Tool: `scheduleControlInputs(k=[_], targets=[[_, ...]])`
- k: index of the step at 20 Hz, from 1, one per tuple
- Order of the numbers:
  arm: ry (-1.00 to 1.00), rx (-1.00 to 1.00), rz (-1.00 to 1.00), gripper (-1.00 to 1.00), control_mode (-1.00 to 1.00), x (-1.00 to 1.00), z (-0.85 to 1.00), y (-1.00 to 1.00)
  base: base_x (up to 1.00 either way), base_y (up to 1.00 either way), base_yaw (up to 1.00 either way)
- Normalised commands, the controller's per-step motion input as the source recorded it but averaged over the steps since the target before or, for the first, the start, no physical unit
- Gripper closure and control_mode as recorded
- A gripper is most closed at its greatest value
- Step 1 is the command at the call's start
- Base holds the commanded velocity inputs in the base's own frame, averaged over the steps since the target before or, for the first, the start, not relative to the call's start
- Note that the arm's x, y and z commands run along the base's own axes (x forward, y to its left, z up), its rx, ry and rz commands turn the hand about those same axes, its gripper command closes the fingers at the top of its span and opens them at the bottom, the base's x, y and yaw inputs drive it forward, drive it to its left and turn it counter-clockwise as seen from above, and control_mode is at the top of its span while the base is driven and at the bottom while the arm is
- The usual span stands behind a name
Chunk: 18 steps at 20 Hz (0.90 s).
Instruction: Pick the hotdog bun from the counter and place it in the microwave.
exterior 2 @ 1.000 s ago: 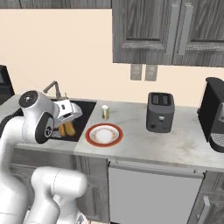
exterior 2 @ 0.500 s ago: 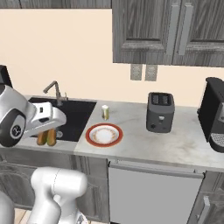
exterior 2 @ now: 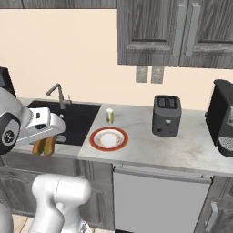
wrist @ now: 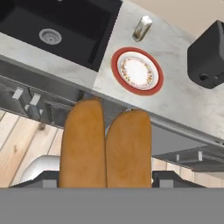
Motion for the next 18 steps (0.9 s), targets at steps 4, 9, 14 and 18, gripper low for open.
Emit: scheduleControlInputs(k=[4,9,14,18], targets=[[0.00,0.00,0.00,1.00,1.00,0.00,0.00,0.00,-0.66,0.84,-0.01],[0.00,0.00,0.00,1.00,1.00,0.00,0.00,0.00,-0.54,0.98,-0.03],[0.00,0.00,0.00,1.00,1.00,0.00,0.00,0.00,-0.36,1.00,-0.01],[0.00,0.00,0.00,1.00,1.00,0.00,0.00,0.00,-0.09,1.00,0.00]])
